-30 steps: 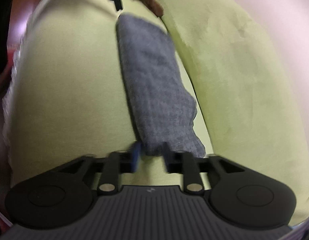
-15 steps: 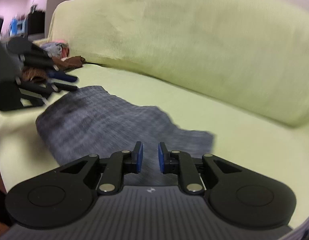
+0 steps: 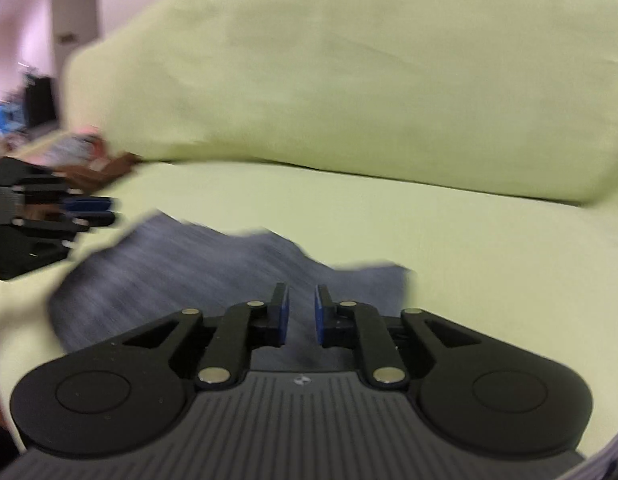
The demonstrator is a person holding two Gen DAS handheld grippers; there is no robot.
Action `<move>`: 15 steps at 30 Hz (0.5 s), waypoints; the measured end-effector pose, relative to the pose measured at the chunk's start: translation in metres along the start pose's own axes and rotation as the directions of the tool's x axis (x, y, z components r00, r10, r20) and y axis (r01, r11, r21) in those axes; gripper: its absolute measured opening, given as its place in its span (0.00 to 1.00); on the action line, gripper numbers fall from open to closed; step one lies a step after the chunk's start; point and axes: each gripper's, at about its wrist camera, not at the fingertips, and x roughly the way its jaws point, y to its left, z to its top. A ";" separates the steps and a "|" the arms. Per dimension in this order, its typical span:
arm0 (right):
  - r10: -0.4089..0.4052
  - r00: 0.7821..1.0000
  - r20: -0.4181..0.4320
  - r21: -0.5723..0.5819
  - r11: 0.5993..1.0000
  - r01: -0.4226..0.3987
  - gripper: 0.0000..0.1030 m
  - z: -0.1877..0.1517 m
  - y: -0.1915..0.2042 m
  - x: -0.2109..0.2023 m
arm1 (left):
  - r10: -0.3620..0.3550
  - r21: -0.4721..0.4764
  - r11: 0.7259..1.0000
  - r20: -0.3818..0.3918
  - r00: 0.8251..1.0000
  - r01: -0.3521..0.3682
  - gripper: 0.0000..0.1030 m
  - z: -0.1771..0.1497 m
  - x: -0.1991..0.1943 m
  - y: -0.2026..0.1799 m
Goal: Fold clothes
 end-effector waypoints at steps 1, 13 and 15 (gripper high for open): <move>0.037 0.999 -0.016 -0.007 0.999 -0.037 0.12 0.004 0.003 0.011 | -0.039 0.001 0.999 0.013 0.999 0.039 0.26 0.008 0.005 -0.001; 0.009 0.993 -0.118 0.076 0.997 0.000 0.10 0.012 -0.020 0.067 | -0.040 -0.042 0.998 -0.091 0.995 0.037 0.35 -0.009 0.079 0.016; -0.006 0.995 -0.104 0.106 0.994 0.017 0.11 0.010 -0.022 0.065 | -0.002 -0.050 0.999 -0.139 0.990 -0.005 0.35 -0.012 0.084 0.023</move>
